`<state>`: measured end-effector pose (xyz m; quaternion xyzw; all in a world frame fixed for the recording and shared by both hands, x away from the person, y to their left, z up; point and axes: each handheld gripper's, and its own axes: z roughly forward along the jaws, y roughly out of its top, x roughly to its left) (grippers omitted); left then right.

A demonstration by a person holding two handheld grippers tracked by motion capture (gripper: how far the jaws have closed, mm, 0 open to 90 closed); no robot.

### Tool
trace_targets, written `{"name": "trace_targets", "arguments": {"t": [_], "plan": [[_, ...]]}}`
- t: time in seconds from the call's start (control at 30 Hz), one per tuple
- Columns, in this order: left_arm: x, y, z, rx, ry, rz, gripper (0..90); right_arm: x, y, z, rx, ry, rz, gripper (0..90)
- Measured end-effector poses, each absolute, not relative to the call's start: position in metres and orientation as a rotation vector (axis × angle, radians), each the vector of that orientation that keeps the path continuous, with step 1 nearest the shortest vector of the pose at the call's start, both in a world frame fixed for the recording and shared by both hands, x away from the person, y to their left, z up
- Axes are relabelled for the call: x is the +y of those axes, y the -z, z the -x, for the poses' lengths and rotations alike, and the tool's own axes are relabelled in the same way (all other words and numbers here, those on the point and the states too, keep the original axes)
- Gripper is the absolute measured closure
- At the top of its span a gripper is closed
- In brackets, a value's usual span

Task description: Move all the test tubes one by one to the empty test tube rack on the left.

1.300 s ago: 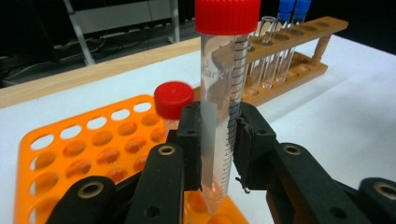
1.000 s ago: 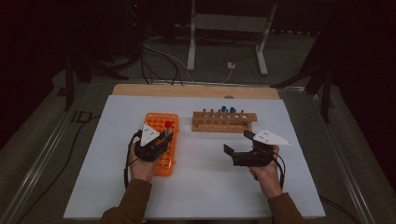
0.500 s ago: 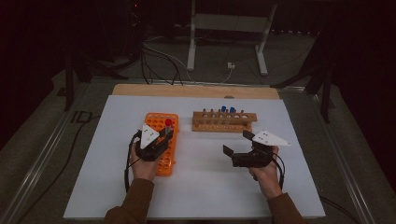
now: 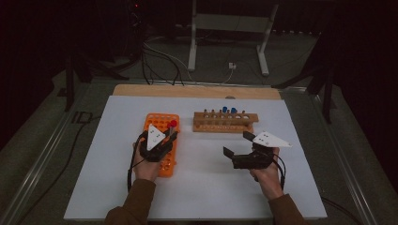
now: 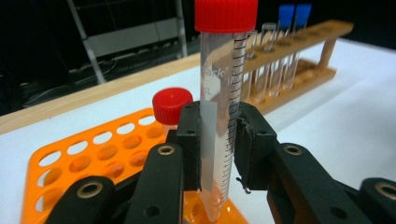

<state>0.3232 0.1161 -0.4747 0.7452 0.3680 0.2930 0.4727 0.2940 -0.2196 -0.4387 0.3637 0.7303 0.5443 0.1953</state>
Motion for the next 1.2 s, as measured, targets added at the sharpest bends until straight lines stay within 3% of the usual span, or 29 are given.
{"name": "trace_targets", "arguments": {"t": [1.2], "plan": [[0.117, 0.484, -0.334, 1.156, -0.530, -2.002, 74.8, -0.216, 0.443, -0.296, 2.075, -1.500, -1.031, 0.7]]}}
